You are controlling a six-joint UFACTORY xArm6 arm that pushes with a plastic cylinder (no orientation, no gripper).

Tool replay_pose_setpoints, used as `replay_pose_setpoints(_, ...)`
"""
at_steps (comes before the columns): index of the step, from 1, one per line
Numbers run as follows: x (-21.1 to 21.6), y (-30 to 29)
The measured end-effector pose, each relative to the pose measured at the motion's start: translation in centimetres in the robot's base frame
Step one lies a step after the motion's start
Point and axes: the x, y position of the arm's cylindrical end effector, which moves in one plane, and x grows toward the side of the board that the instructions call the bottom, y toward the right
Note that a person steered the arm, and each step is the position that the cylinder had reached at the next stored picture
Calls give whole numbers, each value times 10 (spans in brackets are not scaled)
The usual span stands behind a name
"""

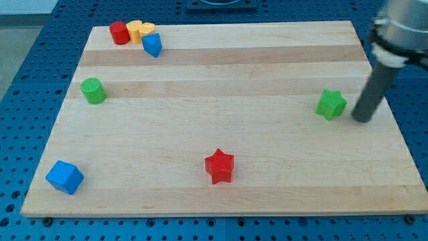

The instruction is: Push the green star to the vertical top side of the red star

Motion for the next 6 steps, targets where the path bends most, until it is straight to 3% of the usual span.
replay_pose_setpoints(1, -15, -3)
replay_pose_setpoints(5, -28, -256)
replay_pose_setpoints(6, -55, -254)
